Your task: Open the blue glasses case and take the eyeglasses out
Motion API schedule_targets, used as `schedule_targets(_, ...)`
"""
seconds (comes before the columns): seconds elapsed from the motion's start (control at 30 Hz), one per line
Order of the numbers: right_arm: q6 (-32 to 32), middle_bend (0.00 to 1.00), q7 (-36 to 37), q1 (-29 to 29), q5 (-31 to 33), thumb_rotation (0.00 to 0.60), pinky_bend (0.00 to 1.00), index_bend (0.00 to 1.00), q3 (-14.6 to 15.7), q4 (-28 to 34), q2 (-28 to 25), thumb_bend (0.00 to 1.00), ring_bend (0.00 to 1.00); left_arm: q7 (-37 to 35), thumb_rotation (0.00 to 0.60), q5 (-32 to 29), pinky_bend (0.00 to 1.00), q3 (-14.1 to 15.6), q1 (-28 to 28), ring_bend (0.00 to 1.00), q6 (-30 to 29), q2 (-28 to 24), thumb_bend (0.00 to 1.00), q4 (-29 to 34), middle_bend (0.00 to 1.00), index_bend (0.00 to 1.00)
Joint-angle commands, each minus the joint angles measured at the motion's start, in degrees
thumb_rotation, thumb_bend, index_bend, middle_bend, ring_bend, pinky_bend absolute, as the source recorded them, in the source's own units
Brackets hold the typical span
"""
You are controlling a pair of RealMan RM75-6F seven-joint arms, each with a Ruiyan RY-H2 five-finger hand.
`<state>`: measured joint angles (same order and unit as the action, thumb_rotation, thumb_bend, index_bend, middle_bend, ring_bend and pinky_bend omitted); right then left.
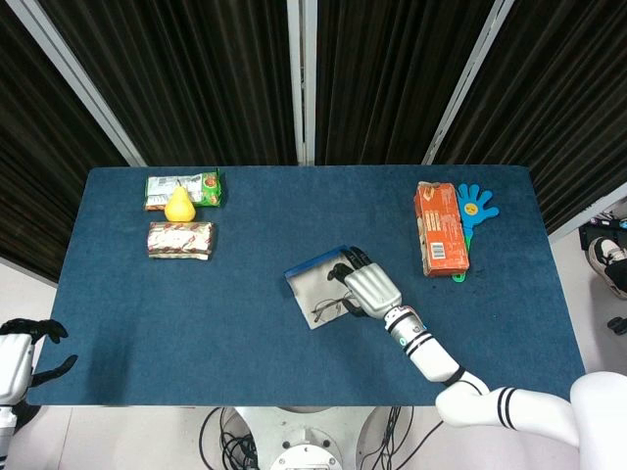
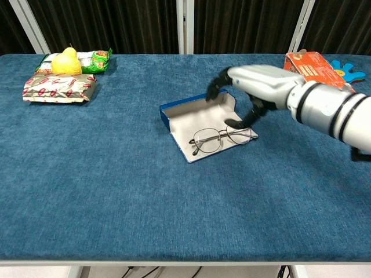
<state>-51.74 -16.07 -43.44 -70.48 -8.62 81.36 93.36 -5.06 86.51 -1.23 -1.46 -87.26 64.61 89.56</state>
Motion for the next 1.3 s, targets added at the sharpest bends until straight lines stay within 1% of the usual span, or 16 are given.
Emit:
schedule_targets(0.03,1.5,0.26,-0.8,0.1,1.1,0.6,0.0,0.33,0.6,-0.3,-0.1,0.33,0.0,0.0,0.6,0.0,0.31,0.0,0.0,0.42,0.0,0.0,0.17,0.0,0.54,0.51)
schedule_targets(0.23,3.0,0.25,-0.5,-0.7,1.9,0.6,0.0,0.36,0.6,-3.0,1.6,0.35,0.0,-0.1,0.6,-0.1,0.31,0.0,0.0,0.42,0.0,0.0,0.17,-0.1,0.54,0.51)
schedule_targets(0.37,3.4,0.25,0.1,-1.1,1.6,0.6,0.0,0.39,0.6,-3.7,2.2,0.36,0.0,-0.2,0.6,0.0,0.31,0.0,0.0,0.42,0.0,0.0,0.17,-0.1,0.53,0.51)
schedule_targets(0.6,3.7,0.25,0.2,-1.4,2.0,0.6,0.0,0.5,0.6,-4.6,3.0,0.4,0.0,-0.5,0.6,0.1,0.31,0.0,0.0,0.42,0.0,0.0,0.17,-0.2,0.54,0.51)
schedule_targets(0.8,4.1,0.27,1.4,-1.6,2.0,0.6,0.0,0.6,0.5,-5.9,3.8,0.45,0.0,-0.5,0.6,0.1,0.31,0.0,0.0,0.42,-0.1,0.0,0.17,-0.2,0.54,0.51)
schedule_targets(0.9,2.8,0.3,3.7,-1.3,-0.5,0.6,0.0,0.67,0.6,-5.4,3.3,0.47,0.0,-0.6,0.6,0.1,0.31,0.0,0.0,0.42,-0.1,0.0,0.17,-0.2,0.53,0.51)
schedule_targets(1.0,1.0,0.32,7.1,-0.9,-4.9,0.6,0.0,0.72,1.5,-3.7,1.7,0.48,0.0,-0.5,0.6,0.1,0.31,0.0,0.0,0.42,0.0,0.0,0.17,-0.2,0.53,0.51)
schedule_targets(1.17,-0.1,0.33,12.8,-1.7,-13.1,0.6,0.0,0.74,3.6,1.1,-2.2,0.48,0.0,-0.2,0.6,0.0,0.31,0.0,0.0,0.42,0.0,0.0,0.17,-0.1,0.53,0.51)
schedule_targets(1.3,1.5,0.34,14.6,-3.9,-17.4,0.6,0.0,0.74,4.8,3.7,-2.9,0.47,0.0,0.0,0.6,0.0,0.31,0.0,0.0,0.42,-0.1,0.0,0.17,0.0,0.54,0.51)
